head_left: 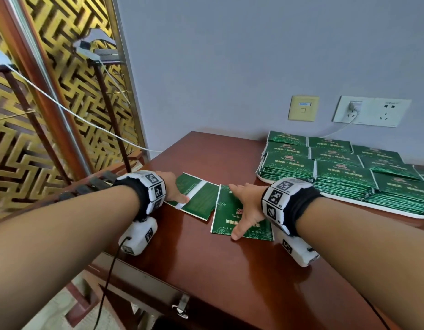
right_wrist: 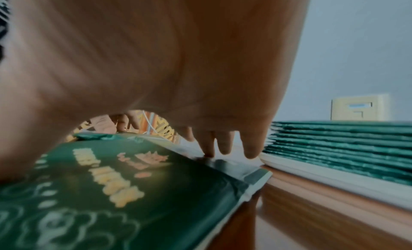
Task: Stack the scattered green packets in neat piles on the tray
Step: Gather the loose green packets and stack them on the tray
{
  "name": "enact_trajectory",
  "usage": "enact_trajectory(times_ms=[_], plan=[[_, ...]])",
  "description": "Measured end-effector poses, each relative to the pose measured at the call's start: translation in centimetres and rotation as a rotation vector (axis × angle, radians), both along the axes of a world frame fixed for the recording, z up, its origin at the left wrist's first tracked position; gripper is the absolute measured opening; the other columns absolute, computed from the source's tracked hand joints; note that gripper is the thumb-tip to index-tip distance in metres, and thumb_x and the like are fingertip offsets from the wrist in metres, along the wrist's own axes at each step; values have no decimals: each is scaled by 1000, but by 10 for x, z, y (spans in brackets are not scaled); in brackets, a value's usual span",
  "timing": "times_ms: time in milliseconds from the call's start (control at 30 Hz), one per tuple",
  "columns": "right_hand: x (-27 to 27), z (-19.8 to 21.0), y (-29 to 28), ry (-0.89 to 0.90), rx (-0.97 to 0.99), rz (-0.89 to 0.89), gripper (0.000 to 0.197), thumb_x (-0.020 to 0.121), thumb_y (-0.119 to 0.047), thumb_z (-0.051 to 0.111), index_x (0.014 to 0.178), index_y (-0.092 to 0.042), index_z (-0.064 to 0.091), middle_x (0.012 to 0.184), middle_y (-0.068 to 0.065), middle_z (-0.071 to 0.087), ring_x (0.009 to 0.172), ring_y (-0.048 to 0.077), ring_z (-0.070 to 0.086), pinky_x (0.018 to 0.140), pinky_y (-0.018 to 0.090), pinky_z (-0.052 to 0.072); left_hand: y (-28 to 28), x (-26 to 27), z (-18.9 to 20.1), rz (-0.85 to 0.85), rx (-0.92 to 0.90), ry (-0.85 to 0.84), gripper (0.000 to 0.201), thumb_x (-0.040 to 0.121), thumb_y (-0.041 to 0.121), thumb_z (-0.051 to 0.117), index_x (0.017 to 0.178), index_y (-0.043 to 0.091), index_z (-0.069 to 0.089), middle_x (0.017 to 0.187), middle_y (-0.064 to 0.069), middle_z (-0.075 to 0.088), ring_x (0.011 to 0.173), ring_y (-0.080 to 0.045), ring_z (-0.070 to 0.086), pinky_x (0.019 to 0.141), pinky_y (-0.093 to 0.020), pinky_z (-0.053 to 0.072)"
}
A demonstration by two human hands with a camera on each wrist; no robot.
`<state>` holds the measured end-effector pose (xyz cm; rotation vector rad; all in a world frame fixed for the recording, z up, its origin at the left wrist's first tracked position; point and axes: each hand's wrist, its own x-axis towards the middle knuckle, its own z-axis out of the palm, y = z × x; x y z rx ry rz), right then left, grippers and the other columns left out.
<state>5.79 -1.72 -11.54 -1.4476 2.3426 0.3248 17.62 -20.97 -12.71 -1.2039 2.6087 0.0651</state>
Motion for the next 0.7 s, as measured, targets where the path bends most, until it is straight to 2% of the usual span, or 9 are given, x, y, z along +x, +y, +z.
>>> enact_trajectory(times_ms=[67,167,300,400,533,600,667,700], plan=[[-2,0,-3,2,-15,1,127,53,-69,77,150,-20,10,145,3,35,133,25,38,109,46,34,-2,-5,2,11,99,16,82,75,59,70,130,2,49,120,-9,60,107,-25,56,89,-31,44],[-2,2,-4,63,-90,23,122,51,-69,78,146,-17,23,135,4,45,121,25,50,100,45,43,-3,-7,4,38,142,23,85,74,52,75,133,1,43,128,-9,57,114,-24,55,88,-28,41],[-4,10,-3,102,-216,2,96,58,-52,83,135,-17,38,116,2,62,102,25,62,86,40,53,-14,-10,1,-8,196,36,66,68,45,82,119,9,62,107,-2,69,97,-18,64,88,-28,48],[-9,17,2,88,-331,-32,57,68,-30,81,118,-20,54,103,0,65,93,22,63,79,34,54,-14,-13,6,-56,16,160,45,67,31,82,102,11,62,99,-1,67,94,-20,64,83,-30,53],[-13,24,9,11,-350,-83,40,73,-21,78,109,-15,63,101,2,67,90,21,64,74,30,54,0,-11,22,-138,-78,314,21,70,16,72,78,20,53,86,0,60,84,-20,58,70,-28,48],[-14,27,11,-27,-357,-99,34,73,-19,78,104,-13,65,97,3,69,86,20,65,75,30,54,8,-11,25,-189,-73,340,21,70,16,71,71,20,51,79,2,57,79,-19,56,64,-26,43],[-15,32,13,-83,-349,-119,30,74,-18,78,102,-12,67,93,2,70,84,20,66,74,29,53,18,-10,26,-231,25,335,22,69,23,76,73,21,55,83,3,61,79,-16,57,68,-27,47],[-15,32,15,-91,-328,-124,31,75,-19,78,103,-13,67,94,1,70,85,19,66,73,28,52,23,-9,26,-253,86,300,24,69,31,79,78,23,58,88,4,62,82,-15,59,73,-28,49]])
